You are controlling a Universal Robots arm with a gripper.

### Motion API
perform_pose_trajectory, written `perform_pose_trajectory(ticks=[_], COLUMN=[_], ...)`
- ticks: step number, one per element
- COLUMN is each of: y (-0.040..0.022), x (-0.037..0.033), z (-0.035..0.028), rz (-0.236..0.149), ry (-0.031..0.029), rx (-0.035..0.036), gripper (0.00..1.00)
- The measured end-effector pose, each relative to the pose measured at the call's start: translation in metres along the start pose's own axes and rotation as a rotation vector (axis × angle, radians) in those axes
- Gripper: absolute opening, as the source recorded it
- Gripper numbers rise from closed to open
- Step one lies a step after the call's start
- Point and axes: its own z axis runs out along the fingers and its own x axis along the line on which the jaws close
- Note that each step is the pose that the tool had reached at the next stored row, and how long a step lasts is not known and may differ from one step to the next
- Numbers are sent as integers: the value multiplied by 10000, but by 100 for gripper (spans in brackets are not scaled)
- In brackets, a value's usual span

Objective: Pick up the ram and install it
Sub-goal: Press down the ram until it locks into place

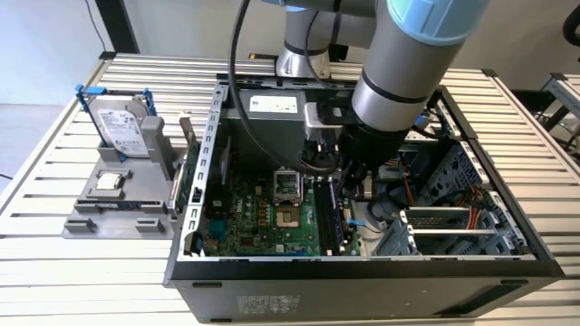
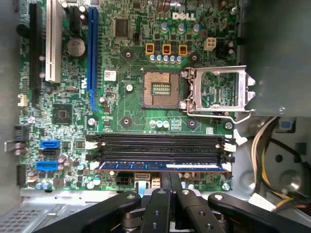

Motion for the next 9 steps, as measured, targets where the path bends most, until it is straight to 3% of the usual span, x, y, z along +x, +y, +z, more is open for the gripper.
perform_pose_trajectory(ticks=[9], y=[12], x=[-17], z=[-408], rz=[0], ry=[-2], rx=[1], gripper=[0])
